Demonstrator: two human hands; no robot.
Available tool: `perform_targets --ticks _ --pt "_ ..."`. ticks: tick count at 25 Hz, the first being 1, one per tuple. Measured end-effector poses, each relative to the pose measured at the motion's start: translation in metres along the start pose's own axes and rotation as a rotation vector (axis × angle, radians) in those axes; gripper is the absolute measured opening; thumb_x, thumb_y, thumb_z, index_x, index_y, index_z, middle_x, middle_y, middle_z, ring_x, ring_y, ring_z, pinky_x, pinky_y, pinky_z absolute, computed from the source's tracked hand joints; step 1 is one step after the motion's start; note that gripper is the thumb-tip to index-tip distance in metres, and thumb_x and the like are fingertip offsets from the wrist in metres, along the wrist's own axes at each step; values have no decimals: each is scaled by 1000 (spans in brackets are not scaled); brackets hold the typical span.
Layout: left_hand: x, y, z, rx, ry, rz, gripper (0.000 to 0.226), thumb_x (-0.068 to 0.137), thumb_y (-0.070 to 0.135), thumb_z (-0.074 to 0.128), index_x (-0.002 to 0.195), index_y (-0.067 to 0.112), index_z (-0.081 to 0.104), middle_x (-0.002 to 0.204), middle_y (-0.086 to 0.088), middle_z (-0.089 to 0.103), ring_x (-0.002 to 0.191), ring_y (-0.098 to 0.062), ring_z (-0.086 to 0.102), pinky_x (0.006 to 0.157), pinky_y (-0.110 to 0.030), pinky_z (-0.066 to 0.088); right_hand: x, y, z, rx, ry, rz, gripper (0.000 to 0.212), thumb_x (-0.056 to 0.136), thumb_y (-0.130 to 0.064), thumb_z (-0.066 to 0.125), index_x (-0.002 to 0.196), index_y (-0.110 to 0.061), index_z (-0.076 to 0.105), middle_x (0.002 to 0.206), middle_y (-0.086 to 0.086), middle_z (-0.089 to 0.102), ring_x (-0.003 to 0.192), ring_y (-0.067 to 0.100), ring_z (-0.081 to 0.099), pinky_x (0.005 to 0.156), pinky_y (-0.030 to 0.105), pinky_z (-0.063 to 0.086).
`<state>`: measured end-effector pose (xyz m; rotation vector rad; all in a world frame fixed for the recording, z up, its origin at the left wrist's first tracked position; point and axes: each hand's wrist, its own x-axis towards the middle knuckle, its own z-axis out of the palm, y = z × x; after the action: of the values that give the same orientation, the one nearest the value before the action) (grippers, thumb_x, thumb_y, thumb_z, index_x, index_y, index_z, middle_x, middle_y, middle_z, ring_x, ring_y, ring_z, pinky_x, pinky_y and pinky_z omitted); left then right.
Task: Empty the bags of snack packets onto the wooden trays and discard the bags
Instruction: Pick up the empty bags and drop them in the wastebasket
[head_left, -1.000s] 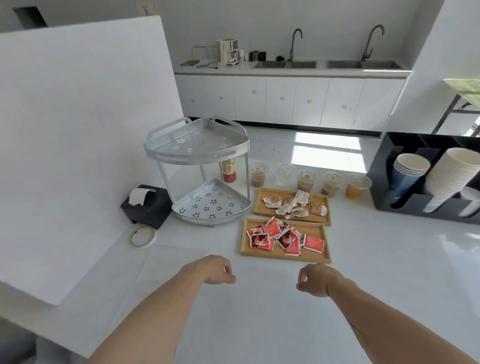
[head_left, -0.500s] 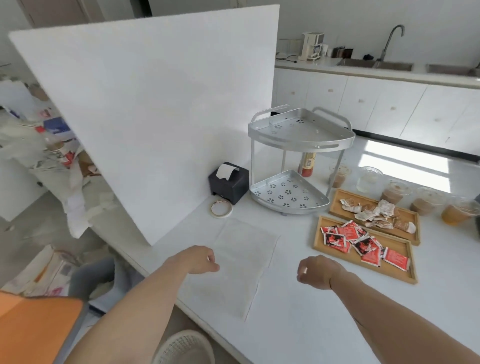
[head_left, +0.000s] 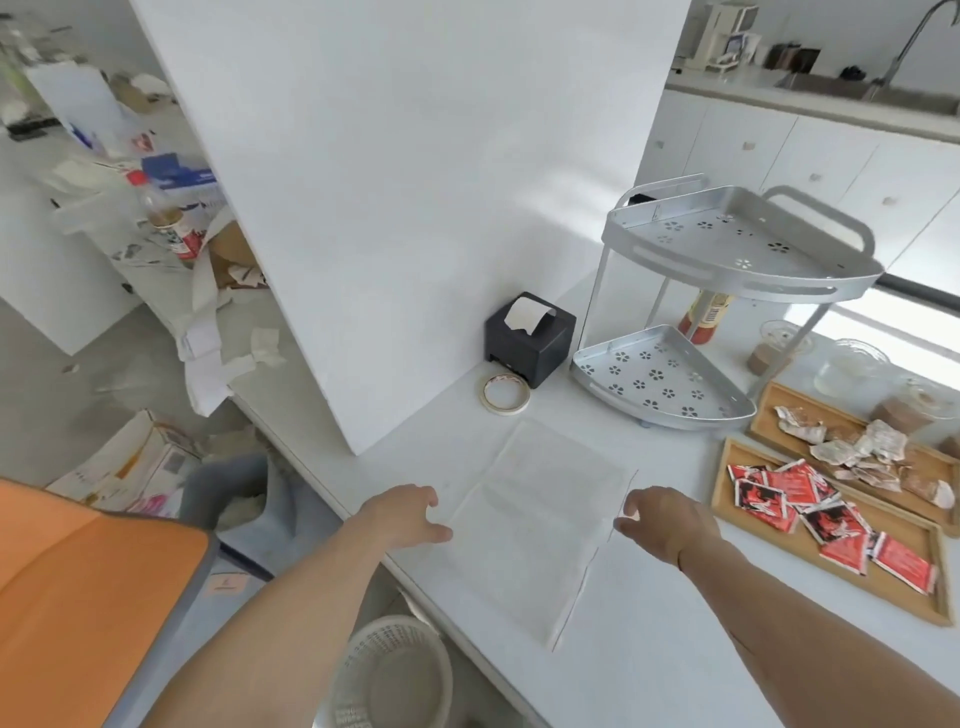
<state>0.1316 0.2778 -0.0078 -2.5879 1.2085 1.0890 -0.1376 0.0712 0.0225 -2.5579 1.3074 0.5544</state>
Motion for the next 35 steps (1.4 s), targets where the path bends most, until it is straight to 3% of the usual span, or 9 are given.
perform_targets --ticks 5,11,14,19,23,28,29,32,35 --pt "18 19 12 22 87 -12 76 79 60 62 142 23 39 134 -1 48 124 -22 48 93 -39 45 36 -5 -2 40 8 -2 56 89 -47 55 141 -29 43 131 1 53 122 24 50 94 38 44" --pt "31 49 30 -28 214 -98 57 81 44 67 126 15 46 121 -8 46 110 -28 53 80 -40 49 70 -11 20 80 -11 83 54 84 -50 63 124 -17 47 131 7 46 120 32 43 89 44 40" --pt "31 54 41 -132 259 -139 54 82 31 68 128 16 43 120 -11 43 99 -33 60 69 -35 47 75 -12 32 84 -28 101 56 87 -45 64 129 -16 42 132 10 43 119 34 43 90 47 41" --pt "32 54 51 -284 281 -163 44 83 12 62 122 16 43 102 -9 59 90 -32 60 64 -33 46 77 -13 29 114 -58 149 61 80 -38 73 131 -21 44 125 10 40 115 34 41 87 44 41" --pt "23 46 51 -333 241 -220 26 81 13 58 104 16 47 92 -4 58 84 -28 57 60 -30 39 74 -9 24 210 8 127 29 83 -14 57 112 -17 57 112 8 51 104 32 52 85 39 46" --pt "2 41 39 -515 228 -242 8 84 16 58 92 14 59 104 -4 63 97 -25 61 74 -29 47 63 -5 1 301 14 69 23 85 -14 49 103 -24 60 93 2 60 88 27 60 71 30 42" --pt "-4 41 36 -534 228 -243 2 84 15 57 86 15 59 101 -3 64 93 -23 61 72 -28 47 62 -6 -4 311 12 49 24 85 -15 48 103 -25 60 94 2 61 88 27 60 70 30 42" --pt "-29 37 27 -574 233 -252 15 83 15 59 70 20 54 83 2 62 74 -15 57 56 -23 43 60 -13 -21 269 9 -31 25 89 -16 42 106 -21 60 106 6 64 94 29 61 75 32 47" --pt "-55 32 20 -679 248 -248 12 85 12 60 73 15 58 76 -1 67 58 -11 54 45 -20 41 54 -27 -37 256 26 -102 27 88 -11 38 104 -19 58 104 9 62 92 31 60 75 35 50"
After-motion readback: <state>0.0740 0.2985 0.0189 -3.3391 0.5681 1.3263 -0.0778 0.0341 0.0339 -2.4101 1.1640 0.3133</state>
